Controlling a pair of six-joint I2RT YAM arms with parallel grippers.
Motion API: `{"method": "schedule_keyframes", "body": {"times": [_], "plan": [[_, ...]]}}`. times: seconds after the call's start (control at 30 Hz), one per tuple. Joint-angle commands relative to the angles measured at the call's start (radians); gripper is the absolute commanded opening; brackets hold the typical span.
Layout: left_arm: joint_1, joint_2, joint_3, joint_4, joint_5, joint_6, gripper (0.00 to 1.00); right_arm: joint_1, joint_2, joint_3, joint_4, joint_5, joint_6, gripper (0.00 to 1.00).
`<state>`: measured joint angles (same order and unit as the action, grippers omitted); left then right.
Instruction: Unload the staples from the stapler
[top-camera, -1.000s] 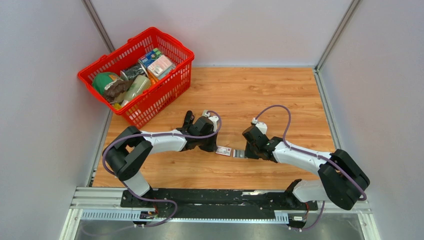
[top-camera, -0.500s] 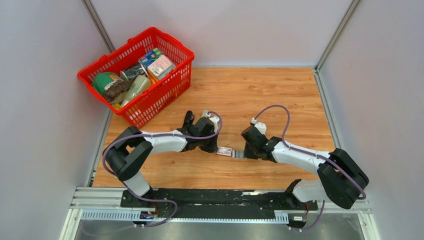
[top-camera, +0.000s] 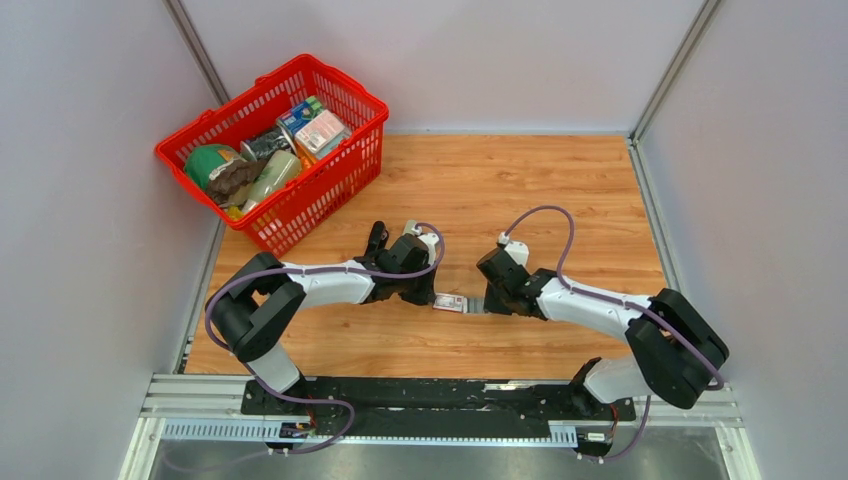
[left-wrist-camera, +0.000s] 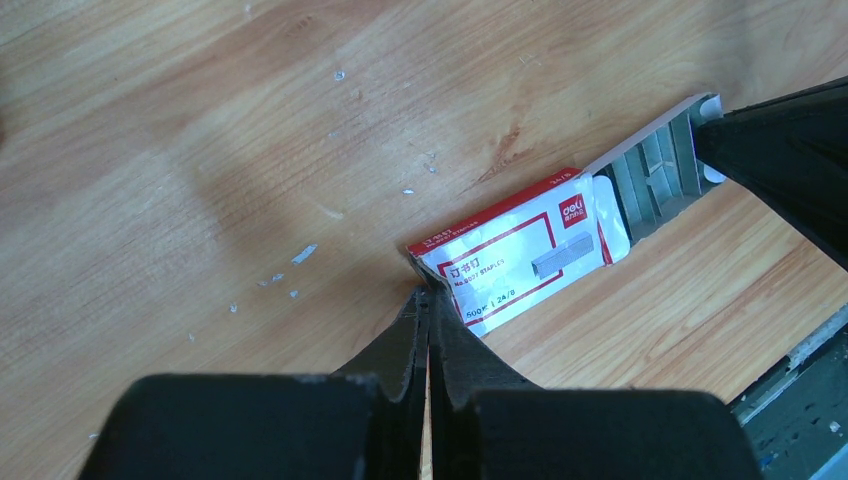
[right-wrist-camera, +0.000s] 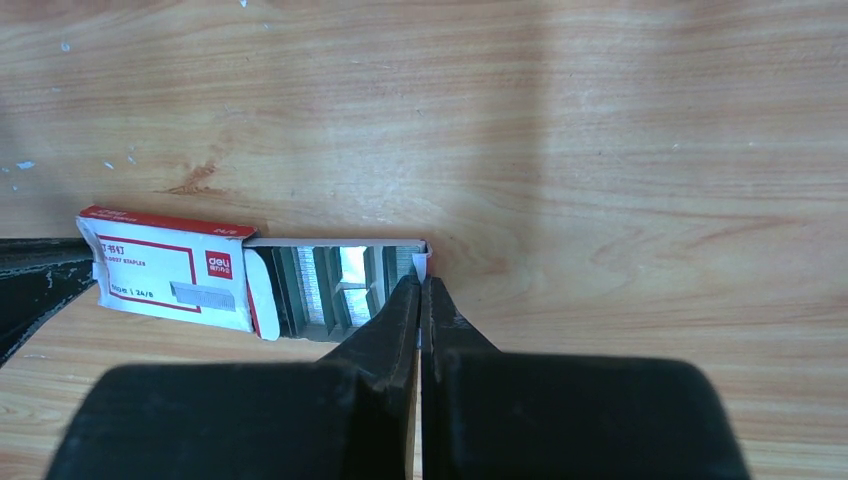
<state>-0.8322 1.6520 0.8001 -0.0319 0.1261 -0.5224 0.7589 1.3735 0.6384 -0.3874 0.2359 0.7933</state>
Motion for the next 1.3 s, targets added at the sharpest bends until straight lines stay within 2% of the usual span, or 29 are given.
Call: {"method": "schedule_keyframes", "body": {"times": [0.0,0.23,1.27], "plan": [[-0.013,0.028,-0.009,-0.048,-0.002,0.004,0.00,0.003,0.030,0.023,-0.041,0.060,0.014,0.00],[-0.013,0.029,-0.012,-0.046,0.001,0.009,0.00,-0.016,0.027,0.026,-0.050,0.082,-0.012,0.00],[-0.024,0.052,0.013,-0.051,0.009,0.009,0.00,0.006,0.070,0.049,0.039,-0.009,-0.008,0.00]]}}
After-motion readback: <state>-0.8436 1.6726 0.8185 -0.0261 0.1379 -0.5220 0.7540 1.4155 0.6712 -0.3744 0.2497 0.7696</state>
